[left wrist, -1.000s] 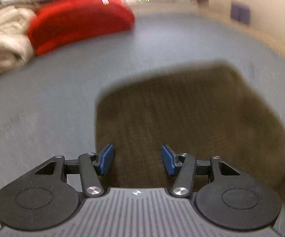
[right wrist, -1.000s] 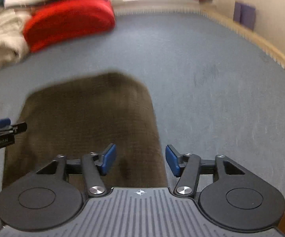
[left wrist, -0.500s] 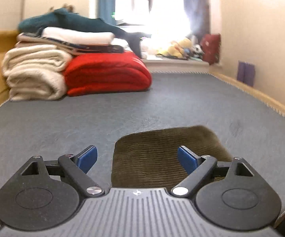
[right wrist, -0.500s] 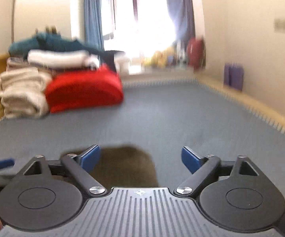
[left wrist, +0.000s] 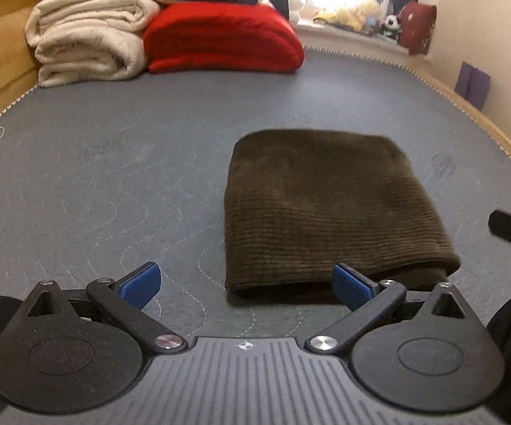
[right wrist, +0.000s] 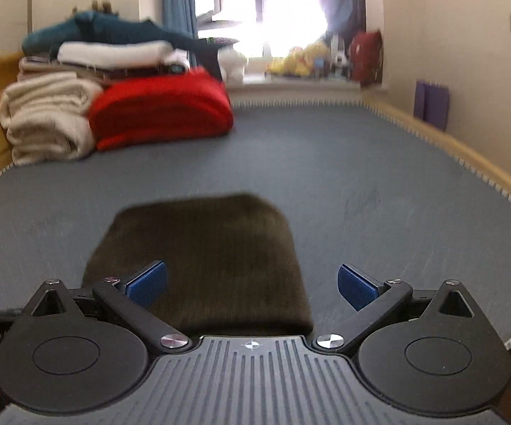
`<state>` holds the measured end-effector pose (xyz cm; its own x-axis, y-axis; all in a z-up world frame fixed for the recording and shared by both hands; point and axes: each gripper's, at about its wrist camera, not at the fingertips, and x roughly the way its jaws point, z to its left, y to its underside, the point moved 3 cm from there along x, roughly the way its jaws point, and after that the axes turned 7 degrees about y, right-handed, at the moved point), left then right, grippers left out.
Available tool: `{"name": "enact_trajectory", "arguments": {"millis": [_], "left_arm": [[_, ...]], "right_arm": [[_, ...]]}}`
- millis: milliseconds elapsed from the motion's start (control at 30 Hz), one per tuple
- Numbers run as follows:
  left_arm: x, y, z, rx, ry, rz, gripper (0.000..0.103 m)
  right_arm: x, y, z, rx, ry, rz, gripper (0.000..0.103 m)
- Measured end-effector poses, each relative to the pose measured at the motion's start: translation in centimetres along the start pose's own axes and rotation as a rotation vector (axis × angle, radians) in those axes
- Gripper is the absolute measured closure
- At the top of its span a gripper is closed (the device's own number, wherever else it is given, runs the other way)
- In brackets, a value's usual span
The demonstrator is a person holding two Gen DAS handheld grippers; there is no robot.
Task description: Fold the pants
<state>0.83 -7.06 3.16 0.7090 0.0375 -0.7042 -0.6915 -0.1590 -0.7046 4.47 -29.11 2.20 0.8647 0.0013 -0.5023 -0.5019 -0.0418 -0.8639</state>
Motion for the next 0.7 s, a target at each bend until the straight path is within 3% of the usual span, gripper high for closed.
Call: {"name": "enact_trajectory", "arguments": {"millis": [133,300,700], "left_arm": [[1.3,0.5,0.4,-0.033,-0.01,0.046,0.0],[2.9,1.0,0.2,0.001,-0.016,0.067,0.0],[6.4,1.5,-0.3,0.028,0.002,0.088,0.0]], "right_arm": [[1.1,0.7,1.9,-0.024,-0.014,0.053,0.001],[3.0,2.1,2.7,-0.031,-0.005,0.113,0.001],[5.5,4.1,2.8,-0.021,-0.024,0.183,0.001]]}}
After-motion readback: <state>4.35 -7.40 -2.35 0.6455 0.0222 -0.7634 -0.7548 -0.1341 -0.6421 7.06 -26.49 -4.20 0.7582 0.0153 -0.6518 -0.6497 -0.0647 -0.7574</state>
